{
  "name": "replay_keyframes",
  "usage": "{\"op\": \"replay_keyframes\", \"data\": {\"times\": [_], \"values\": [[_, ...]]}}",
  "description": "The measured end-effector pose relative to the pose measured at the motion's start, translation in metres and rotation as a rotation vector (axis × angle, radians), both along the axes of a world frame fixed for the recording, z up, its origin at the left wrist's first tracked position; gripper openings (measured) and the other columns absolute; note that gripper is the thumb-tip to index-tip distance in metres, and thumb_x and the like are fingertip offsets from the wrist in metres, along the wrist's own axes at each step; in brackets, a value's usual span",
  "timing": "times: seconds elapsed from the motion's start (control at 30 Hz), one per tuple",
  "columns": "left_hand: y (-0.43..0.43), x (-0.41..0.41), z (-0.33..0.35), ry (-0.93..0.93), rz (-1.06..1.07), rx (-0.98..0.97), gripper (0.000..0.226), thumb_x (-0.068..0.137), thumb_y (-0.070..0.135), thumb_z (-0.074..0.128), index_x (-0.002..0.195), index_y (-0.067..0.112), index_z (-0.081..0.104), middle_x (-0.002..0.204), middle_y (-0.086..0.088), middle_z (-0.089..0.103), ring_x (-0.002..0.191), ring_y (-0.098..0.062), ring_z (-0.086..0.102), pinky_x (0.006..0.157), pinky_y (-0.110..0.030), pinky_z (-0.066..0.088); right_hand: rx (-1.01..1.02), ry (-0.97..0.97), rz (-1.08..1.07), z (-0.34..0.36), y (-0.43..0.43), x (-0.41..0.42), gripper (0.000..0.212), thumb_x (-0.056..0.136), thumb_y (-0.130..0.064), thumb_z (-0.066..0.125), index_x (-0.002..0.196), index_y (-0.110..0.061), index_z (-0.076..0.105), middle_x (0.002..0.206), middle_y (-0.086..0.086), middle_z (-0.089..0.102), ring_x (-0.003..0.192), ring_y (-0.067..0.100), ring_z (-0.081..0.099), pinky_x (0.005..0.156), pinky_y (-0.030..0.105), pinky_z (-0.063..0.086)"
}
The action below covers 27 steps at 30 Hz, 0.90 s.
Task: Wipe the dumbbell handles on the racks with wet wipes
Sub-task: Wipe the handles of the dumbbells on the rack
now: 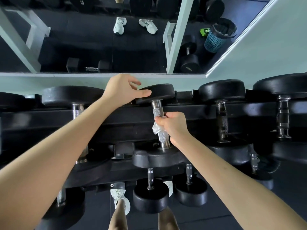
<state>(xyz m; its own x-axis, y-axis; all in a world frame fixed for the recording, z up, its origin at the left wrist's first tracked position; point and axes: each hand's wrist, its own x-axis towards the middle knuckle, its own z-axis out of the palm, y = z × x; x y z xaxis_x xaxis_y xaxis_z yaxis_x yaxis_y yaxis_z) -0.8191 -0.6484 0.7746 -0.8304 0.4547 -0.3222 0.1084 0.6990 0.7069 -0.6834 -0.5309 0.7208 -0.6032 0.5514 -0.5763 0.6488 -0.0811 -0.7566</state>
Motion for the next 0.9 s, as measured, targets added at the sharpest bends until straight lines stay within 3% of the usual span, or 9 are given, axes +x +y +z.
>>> {"op": "replay_keyframes", "data": {"times": [0.1,0.23,0.33,0.47,0.53,0.63,0.8,0.9], "values": [[-0.010,0.001,-0.005,-0.046,0.011,0.050,0.040,0.074,0.037,0.077,0.109,0.019,0.069,0.101,0.005,0.070,0.091,-0.013,0.065,0.071,-0.016,0.046,0.116,-0.010,-0.012,0.001,-0.012,-0.001,0.041,0.077,-0.009,0.072,0.045,-0.020,0.049,0.051,0.000,0.056,0.059,0.020,0.058,0.063,0.035,0.051],[-0.009,0.009,-0.008,-0.078,0.046,0.100,0.034,0.075,0.035,0.077,0.105,0.019,0.069,0.105,0.006,0.068,0.096,-0.007,0.060,0.068,-0.013,0.040,0.231,-0.034,-0.068,-0.003,-0.035,-0.001,0.033,0.078,-0.021,0.074,0.054,-0.019,0.051,0.054,-0.006,0.053,0.055,0.012,0.051,0.055,0.025,0.039],[-0.002,0.015,-0.008,-0.026,0.070,0.063,0.041,0.071,0.048,0.076,0.095,0.016,0.066,0.095,0.005,0.065,0.090,-0.009,0.058,0.067,-0.016,0.042,0.280,-0.042,-0.075,-0.006,-0.044,0.002,0.023,0.079,-0.027,0.073,0.066,-0.015,0.059,0.062,-0.004,0.056,0.061,0.012,0.051,0.057,0.024,0.038],[0.006,0.019,-0.008,0.045,0.065,0.045,0.044,0.072,0.049,0.075,0.095,0.013,0.066,0.091,0.004,0.065,0.083,-0.009,0.056,0.062,-0.014,0.040,0.327,-0.033,-0.091,0.001,-0.039,-0.007,0.024,0.082,-0.027,0.070,0.068,-0.021,0.051,0.070,-0.005,0.056,0.065,0.010,0.051,0.060,0.019,0.038],[0.011,0.019,-0.006,0.066,0.056,0.028,0.043,0.072,0.048,0.075,0.095,0.012,0.067,0.089,0.004,0.065,0.080,-0.010,0.056,0.060,-0.015,0.040,0.293,-0.032,-0.186,0.011,-0.029,-0.025,0.011,0.082,-0.025,0.071,0.081,-0.018,0.061,0.080,-0.002,0.062,0.074,0.012,0.058,0.065,0.017,0.041],[0.015,0.018,-0.004,0.055,0.059,0.017,0.044,0.072,0.047,0.077,0.095,0.011,0.067,0.089,0.004,0.064,0.082,-0.012,0.057,0.064,-0.019,0.044,0.157,-0.021,-0.307,0.019,-0.026,-0.033,0.019,0.079,-0.023,0.074,0.072,-0.012,0.060,0.069,-0.003,0.061,0.067,0.012,0.057,0.058,0.017,0.042],[0.010,0.020,-0.005,0.009,0.099,0.070,0.043,0.071,0.043,0.078,0.095,0.008,0.067,0.091,0.001,0.066,0.083,-0.013,0.058,0.069,-0.022,0.047,0.246,0.049,-0.095,0.004,-0.045,0.012,0.012,0.084,-0.023,0.069,0.087,-0.012,0.067,0.076,-0.007,0.063,0.075,0.009,0.060,0.069,0.019,0.046],[0.013,0.022,-0.005,0.020,0.095,0.062,0.042,0.073,0.043,0.077,0.096,0.009,0.067,0.093,0.001,0.066,0.084,-0.013,0.058,0.068,-0.020,0.045,0.342,-0.025,-0.041,0.007,-0.037,-0.010,0.018,0.085,-0.025,0.067,0.078,-0.009,0.063,0.072,-0.001,0.062,0.066,0.012,0.054,0.052,0.017,0.035]]}}
